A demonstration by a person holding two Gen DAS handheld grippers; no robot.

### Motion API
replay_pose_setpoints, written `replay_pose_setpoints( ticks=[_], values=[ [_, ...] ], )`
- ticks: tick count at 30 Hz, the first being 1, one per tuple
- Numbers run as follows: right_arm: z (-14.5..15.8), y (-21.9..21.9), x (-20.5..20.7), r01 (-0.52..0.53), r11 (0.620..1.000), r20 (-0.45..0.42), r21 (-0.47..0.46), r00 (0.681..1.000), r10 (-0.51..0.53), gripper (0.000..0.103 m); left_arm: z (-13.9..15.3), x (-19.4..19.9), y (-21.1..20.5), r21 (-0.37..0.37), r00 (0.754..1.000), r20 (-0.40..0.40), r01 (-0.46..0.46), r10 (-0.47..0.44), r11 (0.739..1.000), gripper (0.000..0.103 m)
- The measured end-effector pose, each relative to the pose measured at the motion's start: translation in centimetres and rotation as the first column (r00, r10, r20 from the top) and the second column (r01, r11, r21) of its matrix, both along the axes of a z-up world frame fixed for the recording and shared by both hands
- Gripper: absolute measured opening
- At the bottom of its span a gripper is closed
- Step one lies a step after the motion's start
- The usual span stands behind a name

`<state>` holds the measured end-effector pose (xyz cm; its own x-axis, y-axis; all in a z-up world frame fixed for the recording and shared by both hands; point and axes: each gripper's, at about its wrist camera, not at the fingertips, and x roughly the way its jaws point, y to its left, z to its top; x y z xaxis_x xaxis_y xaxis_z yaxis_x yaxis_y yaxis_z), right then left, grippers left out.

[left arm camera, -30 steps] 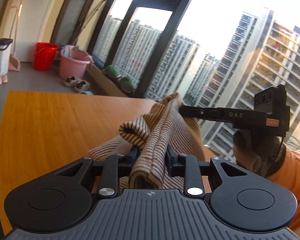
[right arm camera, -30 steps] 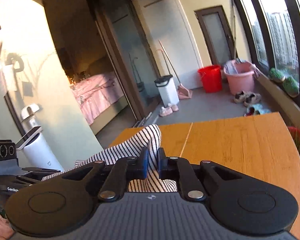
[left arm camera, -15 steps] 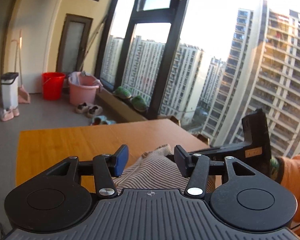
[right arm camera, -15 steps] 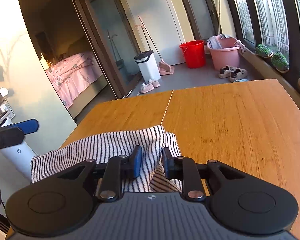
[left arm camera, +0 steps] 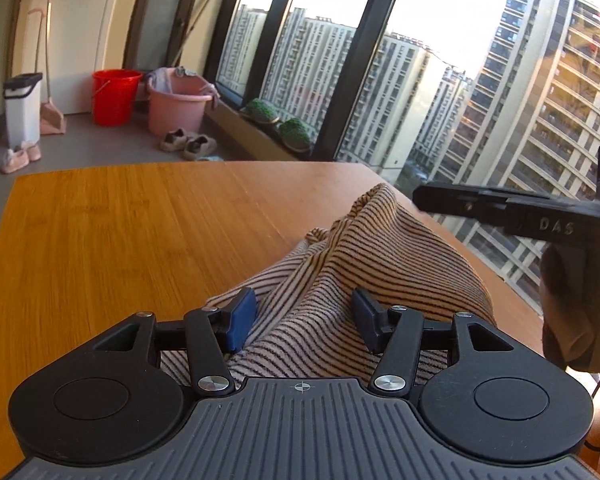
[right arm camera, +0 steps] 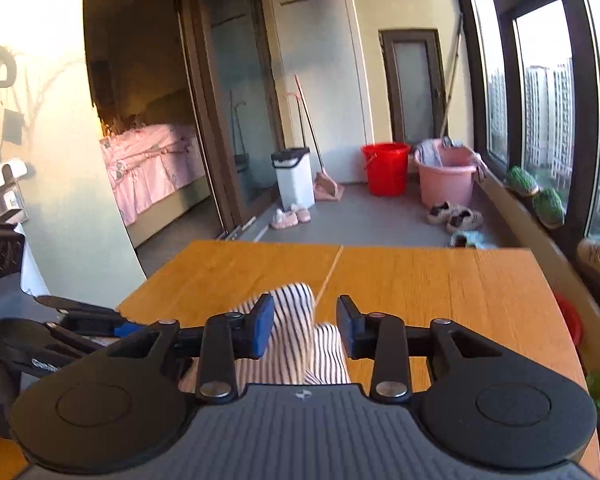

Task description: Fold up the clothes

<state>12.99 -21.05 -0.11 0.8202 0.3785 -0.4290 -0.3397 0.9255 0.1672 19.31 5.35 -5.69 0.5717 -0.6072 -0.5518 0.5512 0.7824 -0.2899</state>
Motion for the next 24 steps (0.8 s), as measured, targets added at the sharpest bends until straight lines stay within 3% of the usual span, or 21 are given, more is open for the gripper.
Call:
replay_pose_setpoints(
  ticks=[2, 4, 8, 11, 13, 16, 18, 23, 24],
  values=[
    [1.0, 0.6, -0.4, -0.044, 0.999, 0.019, 0.021, 0.999, 0.044, 0.021, -0.1, -0.1, 0.2, -0.007, 1.0, 0.0, 0.0, 0.0, 1.0, 0.059],
    [0.5, 1.4, 0.2, -0.072, 0.997, -0.019, 0.016, 0.997, 0.072, 0.021, -0.3, -0.2, 0.3, -0.008, 1.0, 0.001, -0.003, 0.003, 1.0, 0.059],
    [-3.2, 2.3, 2.2, -0.05, 0.999, -0.143, -0.005, 0.988, 0.048, 0.021, -0.5, -0.5, 0.6, -0.004, 1.0, 0.002, -0.011, 0.011, 1.0, 0.06],
    [-2.7, 2.2, 2.1, -0.039, 0.999, -0.156, 0.021, 0.987, 0.042, 0.021, -0.6, -0.6, 0.8, -0.011, 1.0, -0.004, -0.01, 0.009, 1.0, 0.061],
    [-2.3, 2.5, 1.4, -0.05, 0.998, -0.125, -0.024, 0.991, 0.047, 0.022, -0.6, -0.7, 0.8, -0.013, 1.0, -0.006, -0.012, 0.012, 1.0, 0.064],
    [-1.3, 2.0, 0.1, -0.055, 0.998, -0.051, -0.012, 0.997, 0.054, 0.034, -0.7, -0.8, 0.9, -0.019, 1.0, -0.011, -0.016, 0.016, 1.0, 0.066],
    [-1.0, 1.5, -0.4, -0.032, 0.999, -0.013, -0.001, 0.999, 0.032, 0.049, -0.8, -0.8, 1.0, -0.022, 1.0, -0.014, -0.019, 0.019, 1.0, 0.067],
    [-2.9, 0.8, -0.3, 0.01, 1.0, -0.08, -0.004, 0.997, -0.01, 0.052, -0.9, -0.7, 0.9, -0.019, 0.999, -0.025, -0.041, 0.04, 0.999, 0.074],
    [-3.4, 0.5, -0.2, 0.017, 1.0, -0.096, 0.012, 0.995, -0.015, 0.052, -0.9, -0.6, 0.8, -0.01, 0.998, -0.027, -0.053, 0.053, 0.999, 0.082]
  ],
)
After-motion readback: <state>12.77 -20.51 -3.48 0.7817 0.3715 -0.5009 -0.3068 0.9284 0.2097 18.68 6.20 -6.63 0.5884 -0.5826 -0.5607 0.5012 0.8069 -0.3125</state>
